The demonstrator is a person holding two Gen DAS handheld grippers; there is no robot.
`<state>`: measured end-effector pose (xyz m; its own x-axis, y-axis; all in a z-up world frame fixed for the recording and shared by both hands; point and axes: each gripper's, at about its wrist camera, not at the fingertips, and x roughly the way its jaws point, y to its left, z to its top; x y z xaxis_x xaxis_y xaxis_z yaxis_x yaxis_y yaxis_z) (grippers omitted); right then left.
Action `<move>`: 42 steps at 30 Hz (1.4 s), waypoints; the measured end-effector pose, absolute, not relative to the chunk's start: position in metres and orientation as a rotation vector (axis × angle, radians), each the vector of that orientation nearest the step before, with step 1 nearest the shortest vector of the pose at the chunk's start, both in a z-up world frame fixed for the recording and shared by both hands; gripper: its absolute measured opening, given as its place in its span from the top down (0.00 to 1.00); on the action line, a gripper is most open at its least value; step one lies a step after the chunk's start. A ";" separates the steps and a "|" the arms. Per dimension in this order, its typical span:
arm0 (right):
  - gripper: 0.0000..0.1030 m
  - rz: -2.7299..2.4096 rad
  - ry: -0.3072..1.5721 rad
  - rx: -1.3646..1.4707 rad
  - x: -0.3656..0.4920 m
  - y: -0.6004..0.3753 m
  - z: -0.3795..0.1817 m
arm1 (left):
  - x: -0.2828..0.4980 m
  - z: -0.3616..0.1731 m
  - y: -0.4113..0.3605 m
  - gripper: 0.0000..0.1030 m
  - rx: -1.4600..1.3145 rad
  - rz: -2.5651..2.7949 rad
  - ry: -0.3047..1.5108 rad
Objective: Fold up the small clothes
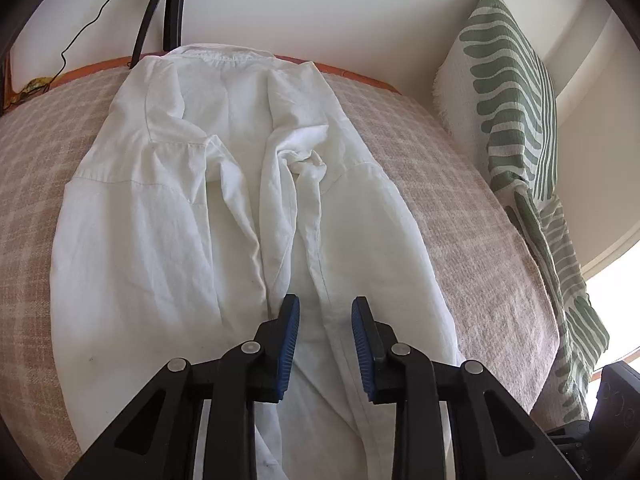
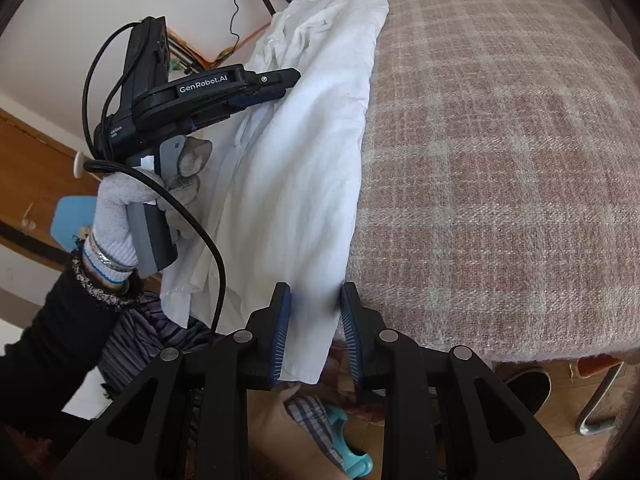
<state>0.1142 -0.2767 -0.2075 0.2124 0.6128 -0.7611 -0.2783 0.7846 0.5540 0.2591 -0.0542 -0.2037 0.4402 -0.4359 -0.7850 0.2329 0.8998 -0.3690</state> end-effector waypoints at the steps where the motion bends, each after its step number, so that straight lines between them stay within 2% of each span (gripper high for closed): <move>1: 0.77 0.638 1.208 0.327 0.114 -0.276 -0.208 | 0.260 -0.206 -0.055 0.82 -0.219 -0.419 1.037; 2: 0.77 0.644 1.211 0.339 0.115 -0.275 -0.209 | 0.260 -0.207 -0.056 0.95 -0.214 -0.410 1.030; 3: 0.78 0.650 1.213 0.352 0.117 -0.275 -0.209 | 0.260 -0.207 -0.056 1.00 -0.211 -0.405 1.031; 4: 0.85 0.655 1.216 0.357 0.118 -0.275 -0.210 | 0.260 -0.207 -0.056 1.00 -0.215 -0.404 1.031; 7: 0.93 0.658 1.214 0.373 0.118 -0.272 -0.205 | 0.257 -0.194 -0.052 1.00 -0.215 -0.385 0.995; 10: 0.95 0.693 1.191 0.448 0.115 -0.290 -0.193 | 0.254 -0.181 -0.051 1.00 -0.157 -0.352 0.939; 16: 0.95 0.608 1.257 0.371 0.111 -0.289 -0.212 | 0.252 -0.201 -0.060 1.00 -0.098 -0.372 1.016; 17: 0.95 0.607 1.253 0.342 0.110 -0.287 -0.209 | 0.249 -0.195 -0.059 0.95 -0.090 -0.383 1.006; 18: 0.94 0.606 1.245 0.310 0.110 -0.285 -0.205 | 0.245 -0.189 -0.057 0.86 -0.085 -0.391 0.995; 19: 0.90 0.611 1.237 0.286 0.108 -0.283 -0.201 | 0.241 -0.181 -0.053 0.82 -0.088 -0.390 0.974; 23: 0.89 0.596 1.158 0.160 0.105 -0.275 -0.179 | 0.221 -0.146 -0.021 0.77 -0.135 -0.372 0.884; 27: 0.89 0.586 1.032 0.120 0.107 -0.273 -0.152 | 0.197 -0.120 0.018 0.77 -0.152 -0.343 0.815; 31: 0.89 0.581 0.928 0.078 0.117 -0.263 -0.137 | 0.175 -0.128 0.042 0.78 -0.113 -0.330 0.828; 36: 0.89 0.566 0.928 0.027 0.143 -0.242 -0.152 | 0.157 -0.161 0.044 0.79 -0.076 -0.333 0.913; 42: 0.89 0.537 1.013 -0.061 0.157 -0.230 -0.184 | 0.131 -0.198 0.040 0.79 -0.078 -0.350 1.004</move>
<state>0.1574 -0.2301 -0.1839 0.4119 0.3992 -0.8191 -0.4543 0.8692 0.1952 0.1314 0.0400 -0.1981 0.4862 -0.3227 -0.8121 0.2515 0.9417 -0.2237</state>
